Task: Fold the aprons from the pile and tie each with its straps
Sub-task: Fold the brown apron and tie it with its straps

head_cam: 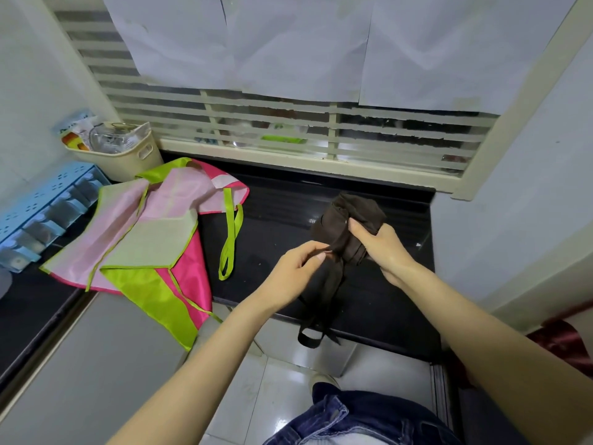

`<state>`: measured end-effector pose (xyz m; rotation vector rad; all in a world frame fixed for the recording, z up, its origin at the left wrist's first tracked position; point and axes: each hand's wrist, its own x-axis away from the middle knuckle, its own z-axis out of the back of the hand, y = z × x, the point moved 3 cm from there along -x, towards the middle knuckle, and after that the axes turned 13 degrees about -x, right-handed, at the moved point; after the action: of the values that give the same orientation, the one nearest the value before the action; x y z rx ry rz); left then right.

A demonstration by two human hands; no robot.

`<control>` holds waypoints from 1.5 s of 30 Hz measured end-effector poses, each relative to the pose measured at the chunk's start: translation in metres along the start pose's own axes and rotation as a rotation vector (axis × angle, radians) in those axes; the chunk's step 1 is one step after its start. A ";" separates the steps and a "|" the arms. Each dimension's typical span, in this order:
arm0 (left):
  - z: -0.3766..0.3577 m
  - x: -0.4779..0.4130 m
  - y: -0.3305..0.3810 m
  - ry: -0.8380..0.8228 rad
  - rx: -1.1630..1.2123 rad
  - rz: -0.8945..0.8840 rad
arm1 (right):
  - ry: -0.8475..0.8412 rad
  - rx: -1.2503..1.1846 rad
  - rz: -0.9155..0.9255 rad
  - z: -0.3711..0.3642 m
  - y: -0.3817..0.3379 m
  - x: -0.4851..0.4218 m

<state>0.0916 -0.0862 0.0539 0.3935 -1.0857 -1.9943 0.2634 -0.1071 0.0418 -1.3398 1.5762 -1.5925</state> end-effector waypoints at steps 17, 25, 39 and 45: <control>0.005 -0.009 0.002 0.105 0.378 0.070 | -0.161 -0.626 -0.293 -0.021 -0.006 -0.006; 0.005 -0.013 -0.020 -0.138 0.266 0.175 | -0.185 -0.641 -0.352 -0.035 0.000 -0.001; 0.035 -0.024 -0.043 -0.180 0.336 0.331 | -0.618 0.035 -0.359 -0.032 -0.006 0.006; 0.034 -0.025 -0.044 -0.149 0.333 0.338 | -0.649 0.111 -0.346 -0.028 0.003 0.006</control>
<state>0.0641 -0.0350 0.0352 0.2158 -1.4798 -1.5670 0.2352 -0.1013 0.0456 -1.8907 0.8890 -1.2066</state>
